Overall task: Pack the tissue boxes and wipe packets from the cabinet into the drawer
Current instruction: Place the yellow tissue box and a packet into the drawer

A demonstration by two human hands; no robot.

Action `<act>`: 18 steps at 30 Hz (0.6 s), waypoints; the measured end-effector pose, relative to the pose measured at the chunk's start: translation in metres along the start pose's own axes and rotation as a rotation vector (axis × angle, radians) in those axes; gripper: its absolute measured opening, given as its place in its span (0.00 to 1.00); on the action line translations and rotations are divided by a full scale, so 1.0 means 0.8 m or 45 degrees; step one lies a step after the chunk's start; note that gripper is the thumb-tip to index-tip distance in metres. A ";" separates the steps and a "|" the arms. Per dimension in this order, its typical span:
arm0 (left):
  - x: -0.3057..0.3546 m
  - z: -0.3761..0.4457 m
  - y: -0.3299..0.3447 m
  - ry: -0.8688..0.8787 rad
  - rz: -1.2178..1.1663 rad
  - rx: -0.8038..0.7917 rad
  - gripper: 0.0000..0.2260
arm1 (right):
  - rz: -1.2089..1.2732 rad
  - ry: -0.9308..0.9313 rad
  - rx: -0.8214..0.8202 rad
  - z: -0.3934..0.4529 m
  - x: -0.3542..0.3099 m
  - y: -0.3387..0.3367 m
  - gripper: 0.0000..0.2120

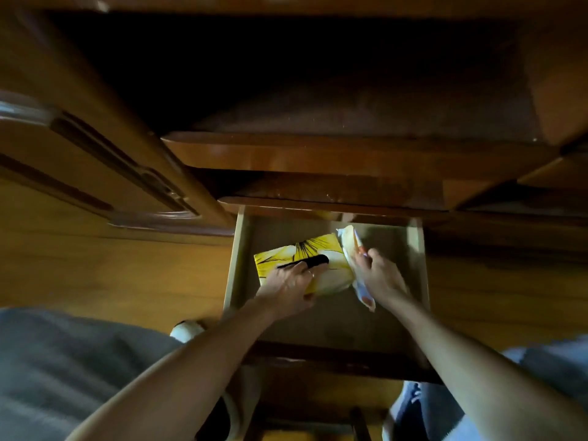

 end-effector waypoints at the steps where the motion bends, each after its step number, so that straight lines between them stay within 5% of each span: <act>1: -0.005 0.007 0.008 0.005 0.011 0.026 0.36 | 0.028 -0.009 0.043 0.007 0.002 0.010 0.17; 5: -0.018 -0.002 0.016 -0.139 -0.091 0.244 0.33 | 0.039 -0.007 0.197 0.017 0.000 0.022 0.16; 11: -0.003 -0.041 0.003 -0.560 -0.619 0.268 0.34 | -0.050 -0.107 0.151 -0.055 -0.019 -0.013 0.16; 18: -0.009 -0.060 0.031 -0.723 -0.341 0.203 0.33 | 0.093 -0.157 0.190 -0.078 -0.004 0.001 0.17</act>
Point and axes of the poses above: each hand's wrist, its own z-axis towards the middle knuckle, its own y-axis out of the palm, x = y × z, the point moved 2 cm from there along z, towards the middle knuckle, and after that the axes turned 2 degrees about x, right-handed, at the moved point
